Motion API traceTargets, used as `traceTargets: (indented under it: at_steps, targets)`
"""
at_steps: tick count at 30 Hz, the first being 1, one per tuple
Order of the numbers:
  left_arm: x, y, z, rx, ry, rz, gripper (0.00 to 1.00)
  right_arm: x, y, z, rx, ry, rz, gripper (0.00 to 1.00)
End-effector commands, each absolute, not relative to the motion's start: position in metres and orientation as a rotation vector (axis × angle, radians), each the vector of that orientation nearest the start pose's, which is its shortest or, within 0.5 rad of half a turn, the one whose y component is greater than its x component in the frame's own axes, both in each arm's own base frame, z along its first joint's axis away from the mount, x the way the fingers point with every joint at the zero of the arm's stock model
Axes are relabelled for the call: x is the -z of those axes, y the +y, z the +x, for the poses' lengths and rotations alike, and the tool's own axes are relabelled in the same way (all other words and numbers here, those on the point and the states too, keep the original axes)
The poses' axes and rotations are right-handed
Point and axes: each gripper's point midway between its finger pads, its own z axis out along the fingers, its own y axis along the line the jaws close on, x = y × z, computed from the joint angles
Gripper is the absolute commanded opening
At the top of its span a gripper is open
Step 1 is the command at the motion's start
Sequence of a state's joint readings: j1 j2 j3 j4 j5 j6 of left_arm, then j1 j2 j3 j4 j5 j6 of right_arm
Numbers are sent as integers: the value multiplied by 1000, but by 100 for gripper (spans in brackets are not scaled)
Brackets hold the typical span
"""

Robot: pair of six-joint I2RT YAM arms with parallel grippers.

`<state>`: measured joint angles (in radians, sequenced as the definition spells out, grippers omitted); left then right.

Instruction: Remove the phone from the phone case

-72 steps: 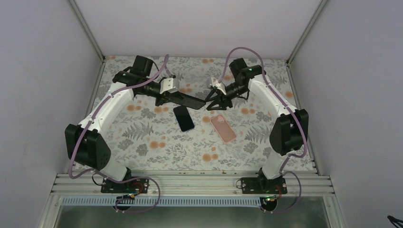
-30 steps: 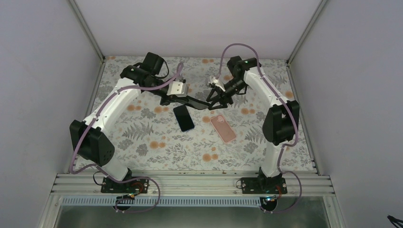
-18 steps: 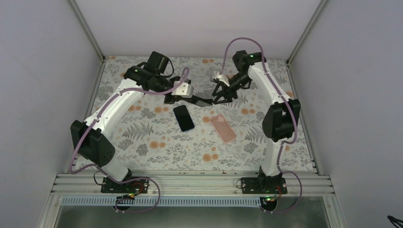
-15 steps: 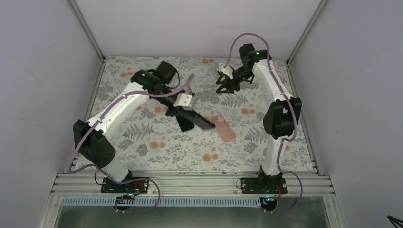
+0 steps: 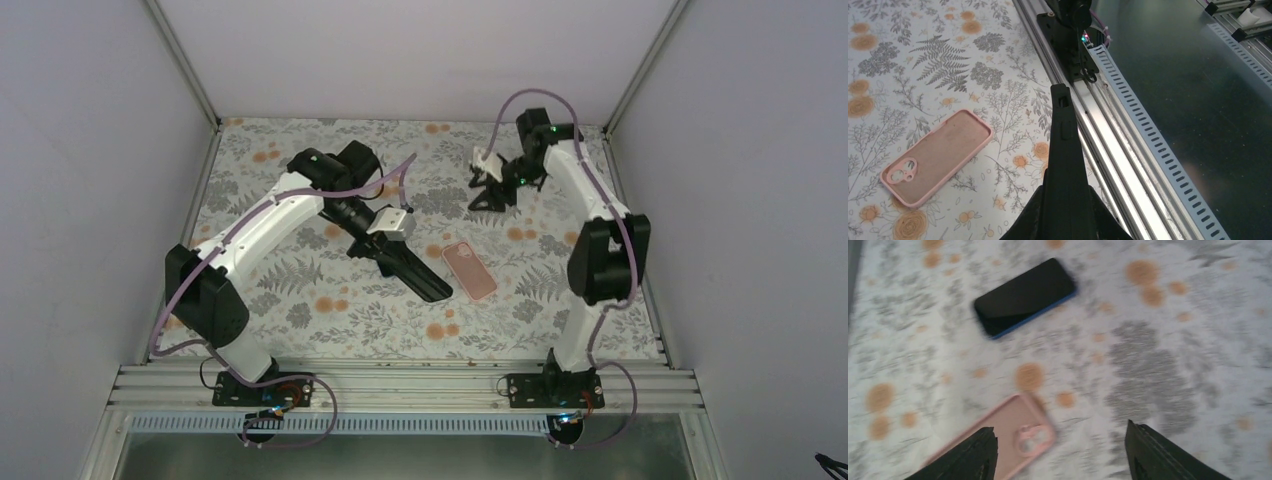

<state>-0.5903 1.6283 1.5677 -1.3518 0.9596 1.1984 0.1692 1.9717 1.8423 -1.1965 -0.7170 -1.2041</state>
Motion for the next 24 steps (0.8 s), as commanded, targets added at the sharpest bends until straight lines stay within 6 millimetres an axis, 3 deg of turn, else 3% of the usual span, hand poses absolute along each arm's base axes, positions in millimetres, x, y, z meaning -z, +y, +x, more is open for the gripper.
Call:
traceTargets:
  at_steps: [1, 2, 5, 9, 19, 24]
  targets:
    - [-272, -296, 196, -1627, -1867, -2667, 2, -210, 203, 320, -694, 1772, -1720, 68]
    - [-272, -296, 201, -1627, -1877, -2671, 2, -221, 206, 300, -679, 1745, -1723, 68]
    - [-275, -295, 217, -1643, -1912, -2676, 2, -220, 216, 259, -730, 1755, -1730, 69]
    - [-275, -295, 232, -1656, -1938, -2673, 2, -228, 221, 235, -794, 1740, -1689, 67]
    - [-278, -301, 239, -1699, -1944, -2664, 2, -213, 233, 227, -819, 1754, -1664, 57]
    - [-278, -299, 237, -1687, -1948, -2666, 2, -217, 236, 232, -809, 1743, -1655, 56]
